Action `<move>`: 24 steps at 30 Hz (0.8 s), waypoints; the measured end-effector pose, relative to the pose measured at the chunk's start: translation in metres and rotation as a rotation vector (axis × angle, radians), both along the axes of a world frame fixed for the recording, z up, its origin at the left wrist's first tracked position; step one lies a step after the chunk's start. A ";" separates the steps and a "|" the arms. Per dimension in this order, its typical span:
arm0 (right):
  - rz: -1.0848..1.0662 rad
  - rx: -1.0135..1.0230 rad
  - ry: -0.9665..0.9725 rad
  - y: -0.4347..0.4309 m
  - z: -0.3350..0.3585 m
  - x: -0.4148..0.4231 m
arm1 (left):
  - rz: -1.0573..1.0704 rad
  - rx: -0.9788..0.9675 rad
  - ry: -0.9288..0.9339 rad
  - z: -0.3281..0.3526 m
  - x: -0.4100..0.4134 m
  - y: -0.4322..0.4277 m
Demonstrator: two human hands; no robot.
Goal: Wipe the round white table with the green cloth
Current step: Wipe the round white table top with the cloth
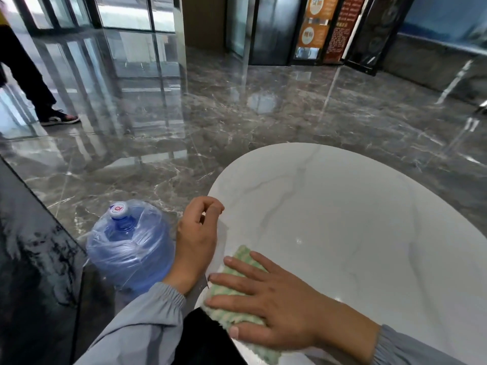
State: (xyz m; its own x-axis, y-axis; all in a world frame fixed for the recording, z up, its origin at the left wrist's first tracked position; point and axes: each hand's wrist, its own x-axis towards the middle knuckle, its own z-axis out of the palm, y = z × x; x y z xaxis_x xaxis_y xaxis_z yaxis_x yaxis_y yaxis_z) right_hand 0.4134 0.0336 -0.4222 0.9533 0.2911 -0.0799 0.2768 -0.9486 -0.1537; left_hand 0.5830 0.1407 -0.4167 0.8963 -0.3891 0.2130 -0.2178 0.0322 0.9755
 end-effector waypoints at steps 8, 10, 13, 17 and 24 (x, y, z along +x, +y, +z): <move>-0.429 0.015 0.005 -0.079 -0.007 0.116 | -0.047 0.224 -0.366 -0.014 0.016 -0.028; -0.515 0.049 0.015 -0.110 -0.007 0.146 | -0.096 0.402 -0.513 -0.017 0.027 -0.038; -0.613 0.061 0.007 -0.162 -0.008 0.182 | -0.186 0.720 -0.648 -0.016 0.047 -0.057; -0.792 0.078 0.005 -0.226 -0.006 0.197 | -0.298 0.932 -0.729 -0.019 0.069 -0.070; -1.152 0.090 -0.006 -0.327 -0.001 0.113 | -0.289 0.879 -0.722 -0.027 0.067 -0.065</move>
